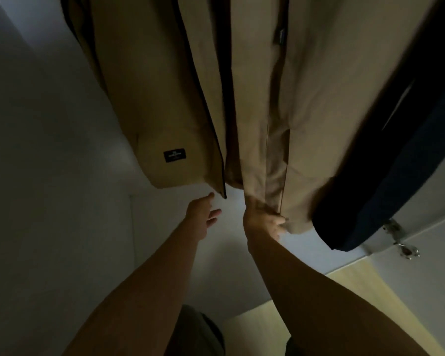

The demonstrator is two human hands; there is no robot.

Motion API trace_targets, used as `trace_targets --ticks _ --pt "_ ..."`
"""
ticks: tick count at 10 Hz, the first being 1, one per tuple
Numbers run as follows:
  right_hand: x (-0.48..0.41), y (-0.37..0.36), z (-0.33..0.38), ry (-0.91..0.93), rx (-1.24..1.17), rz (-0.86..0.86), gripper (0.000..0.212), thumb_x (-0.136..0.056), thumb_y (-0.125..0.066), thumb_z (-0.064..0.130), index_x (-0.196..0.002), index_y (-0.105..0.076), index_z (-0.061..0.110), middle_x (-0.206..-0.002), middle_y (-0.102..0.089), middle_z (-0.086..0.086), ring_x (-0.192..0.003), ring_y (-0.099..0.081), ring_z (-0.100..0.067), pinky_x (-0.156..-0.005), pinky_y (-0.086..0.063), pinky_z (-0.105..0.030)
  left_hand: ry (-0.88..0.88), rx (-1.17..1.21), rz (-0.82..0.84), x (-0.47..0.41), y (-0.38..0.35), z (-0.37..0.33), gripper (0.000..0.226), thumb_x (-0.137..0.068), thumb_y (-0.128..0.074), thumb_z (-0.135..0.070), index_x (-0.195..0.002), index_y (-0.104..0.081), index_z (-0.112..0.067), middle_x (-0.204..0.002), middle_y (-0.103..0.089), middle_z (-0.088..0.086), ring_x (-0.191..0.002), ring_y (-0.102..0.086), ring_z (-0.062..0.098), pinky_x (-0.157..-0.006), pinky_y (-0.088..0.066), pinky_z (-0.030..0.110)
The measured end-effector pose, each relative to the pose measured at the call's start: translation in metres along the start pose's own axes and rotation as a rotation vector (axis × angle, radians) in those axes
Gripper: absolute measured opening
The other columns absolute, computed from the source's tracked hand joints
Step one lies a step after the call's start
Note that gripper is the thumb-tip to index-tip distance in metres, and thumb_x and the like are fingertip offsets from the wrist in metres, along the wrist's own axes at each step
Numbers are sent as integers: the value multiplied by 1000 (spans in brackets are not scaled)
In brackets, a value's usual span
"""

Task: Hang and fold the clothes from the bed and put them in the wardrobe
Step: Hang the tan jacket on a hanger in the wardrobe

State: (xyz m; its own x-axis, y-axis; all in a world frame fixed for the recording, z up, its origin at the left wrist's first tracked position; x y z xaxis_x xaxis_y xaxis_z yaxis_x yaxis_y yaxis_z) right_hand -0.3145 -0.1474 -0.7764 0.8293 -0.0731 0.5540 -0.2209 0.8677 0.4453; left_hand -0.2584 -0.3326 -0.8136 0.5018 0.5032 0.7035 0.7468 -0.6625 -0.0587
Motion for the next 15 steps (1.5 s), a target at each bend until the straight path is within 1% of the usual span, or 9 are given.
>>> trace_targets --ticks 1,2,4,6,8,10,11,13,15 --pt "-5 -2 -24 -158 -19 -58 98 -91 -61 59 -151 -13 -1 -151 -25 -25 -138 -35 -38 -114 -34 -43 68 342 159 -5 -13 3 22 -98 -62 -29 -108 -52 -13 -95 -59 12 -58 -55 15 -54 -39 26" --pt "-3 -22 -20 -257 -472 211 61 -97 -62 22 -147 -36 -2 -147 -46 -17 -135 -47 -34 -100 -44 -39 34 463 279 -9 -21 -17 10 -99 -57 -19 -93 -55 -11 -95 -62 12 -52 -45 11 -51 -40 23" --pt "-11 -18 -27 -321 -768 336 40 -86 -69 17 -125 -59 21 -143 -46 -4 -133 -44 -29 -110 -38 -44 32 414 326 -4 -20 -6 11 -92 -70 -9 -84 -64 -5 -59 -62 2 -51 -60 10 -61 -57 26" --pt "-19 -16 -38 -225 -706 348 10 -93 -61 22 -96 -65 12 -96 -76 -6 -96 -70 -30 -79 -52 -36 -149 422 329 19 -11 26 12 -93 -68 -12 -104 -71 -8 -102 -76 11 -102 -73 23 -79 -59 29" --pt "-30 -5 -48 -98 -552 298 32 -101 -55 41 -100 -55 10 -79 -65 -9 -71 -76 -22 -43 -39 -27 -220 316 263 36 -14 47 30 -88 -72 -15 -111 -64 2 -109 -74 18 -106 -71 24 -82 -58 26" --pt "-47 3 -64 -18 -582 230 38 -94 -67 30 -118 -54 2 -86 -57 -16 -62 -52 -20 -45 -38 -26 -390 140 223 37 -17 30 39 -68 -89 -21 -102 -72 -13 -112 -74 12 -109 -69 30 -100 -51 46" --pt "-37 1 -35 141 -530 301 13 -78 -64 23 -85 -59 13 -72 -53 -3 -66 -44 -17 -56 -35 -30 -391 166 151 39 0 29 29 -56 -91 -34 -79 -79 -22 -94 -77 8 -95 -74 25 -87 -57 36" --pt "-25 -7 -19 339 -107 327 62 -76 -85 16 -123 -47 32 -106 -53 13 -91 -59 -10 -71 -48 -24 -305 273 11 47 21 29 32 -79 -84 -26 -100 -70 -7 -86 -78 6 -84 -76 15 -64 -57 19" --pt "-15 4 -14 529 -13 238 18 -93 -66 42 -104 -65 27 -90 -71 9 -65 -65 -3 -62 -48 -20 -222 299 21 52 9 34 32 -82 -82 -20 -102 -66 -2 -83 -77 10 -81 -76 16 -64 -58 20"
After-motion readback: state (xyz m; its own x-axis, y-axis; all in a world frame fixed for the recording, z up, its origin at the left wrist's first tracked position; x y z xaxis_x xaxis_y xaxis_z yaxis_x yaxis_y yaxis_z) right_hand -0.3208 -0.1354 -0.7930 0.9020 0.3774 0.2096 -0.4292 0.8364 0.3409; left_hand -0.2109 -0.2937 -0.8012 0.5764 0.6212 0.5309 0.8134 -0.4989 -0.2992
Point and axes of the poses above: each hand's wrist, its own x-axis away from the middle knuckle, its own y-axis out of the back of the hand, z = x × y, the point moved 9 cm from there along -x, towards the middle knuckle
